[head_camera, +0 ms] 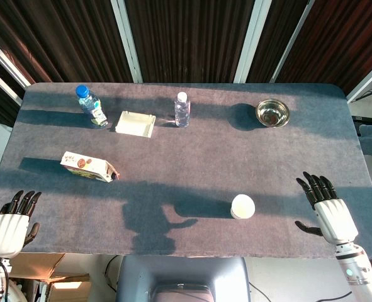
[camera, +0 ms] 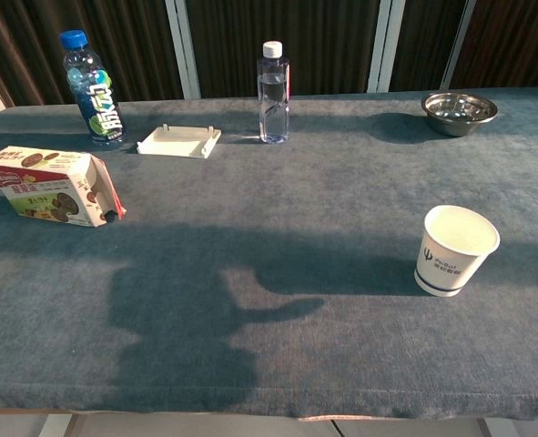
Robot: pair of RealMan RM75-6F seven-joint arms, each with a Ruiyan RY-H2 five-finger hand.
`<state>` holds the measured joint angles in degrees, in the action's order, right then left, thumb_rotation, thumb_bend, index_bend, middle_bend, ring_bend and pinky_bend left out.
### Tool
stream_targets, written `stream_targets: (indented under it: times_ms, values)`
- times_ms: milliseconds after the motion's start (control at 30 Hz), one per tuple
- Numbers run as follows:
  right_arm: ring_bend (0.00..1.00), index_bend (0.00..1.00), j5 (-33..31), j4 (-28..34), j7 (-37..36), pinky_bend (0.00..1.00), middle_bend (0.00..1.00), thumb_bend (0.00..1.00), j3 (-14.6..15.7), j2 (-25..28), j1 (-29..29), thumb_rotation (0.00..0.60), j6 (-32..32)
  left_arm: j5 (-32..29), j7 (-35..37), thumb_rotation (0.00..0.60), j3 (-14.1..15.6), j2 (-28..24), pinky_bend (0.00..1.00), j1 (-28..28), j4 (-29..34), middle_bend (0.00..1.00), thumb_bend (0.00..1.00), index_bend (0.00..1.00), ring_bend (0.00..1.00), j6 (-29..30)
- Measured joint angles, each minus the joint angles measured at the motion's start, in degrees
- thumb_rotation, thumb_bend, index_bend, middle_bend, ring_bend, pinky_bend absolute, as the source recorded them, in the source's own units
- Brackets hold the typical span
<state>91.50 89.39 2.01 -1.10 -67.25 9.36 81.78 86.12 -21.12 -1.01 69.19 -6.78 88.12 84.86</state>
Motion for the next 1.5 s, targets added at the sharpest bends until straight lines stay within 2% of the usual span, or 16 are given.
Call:
stream_targets:
  times_ms: [267,433,567,1000,1500]
  values:
    - [0.00,0.00,0.1,-0.1,-2.6,0.12,0.00,0.11,0.2,0.3,1.0,0.600,-1.8,-0.3,-0.2,0.600,0.0,-0.1,0.33,-0.1,0.4,0.13,0.35,0.12,0.09,-0.6]
    - [0.00,0.01,1.4,-0.9,-8.7,0.16,0.01,0.11,1.0,0.9,2.9,0.600,-5.0,-0.5,0.0,0.600,-0.1,-0.2,0.33,-0.2,0.5,0.13,0.35,0.12,0.09,-0.8]
    - [0.04,0.05,2.6,-3.8,-13.3,0.19,0.06,0.11,1.3,0.0,4.8,0.600,-6.9,-0.6,0.4,0.600,-0.1,-0.4,0.33,-0.2,0.7,0.13,0.35,0.12,0.09,-1.1]
    - [0.10,0.14,6.4,-14.4,-20.7,0.22,0.14,0.11,2.6,-9.4,11.8,0.600,-12.8,-0.4,1.1,0.600,-0.1,-1.0,0.33,0.0,1.4,0.13,0.35,0.13,0.09,-0.9]
    - [0.27,0.33,6.5,-21.4,-22.4,0.38,0.26,0.11,2.1,-18.8,15.3,0.600,-13.2,-0.2,2.8,0.600,0.0,-1.9,0.33,0.3,2.2,0.14,0.35,0.15,0.09,-0.6]
